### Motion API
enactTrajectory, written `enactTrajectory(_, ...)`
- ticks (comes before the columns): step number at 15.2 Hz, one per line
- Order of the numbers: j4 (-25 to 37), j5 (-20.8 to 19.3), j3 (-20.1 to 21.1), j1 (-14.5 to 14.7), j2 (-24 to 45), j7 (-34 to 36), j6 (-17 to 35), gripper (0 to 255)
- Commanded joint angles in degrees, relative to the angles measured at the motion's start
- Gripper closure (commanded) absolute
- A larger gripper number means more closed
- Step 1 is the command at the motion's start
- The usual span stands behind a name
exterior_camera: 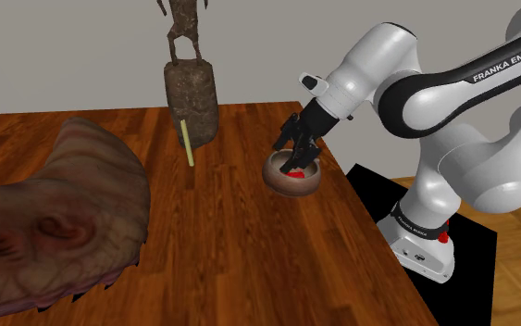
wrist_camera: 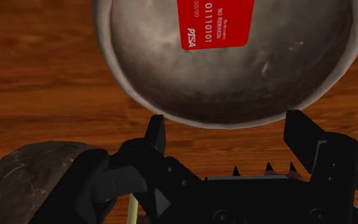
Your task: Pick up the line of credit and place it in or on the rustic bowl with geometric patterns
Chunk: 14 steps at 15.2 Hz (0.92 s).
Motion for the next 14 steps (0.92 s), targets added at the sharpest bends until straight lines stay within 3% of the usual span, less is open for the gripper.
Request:
enactTrajectory(1,0.0,0.0,0.0,0.0,0.0,0.0,0.0,0)
enactTrajectory(4,0.0,0.0,0.0,0.0,0.0,0.0,0.0,0)
enactTrajectory(8,0.9,-2.1,1.2,-3.8,-10.8,1.3,-12.1,0)
enactTrajectory(14,0.9,-2.1,1.2,-3.8,-10.8,1.3,-12.1,0)
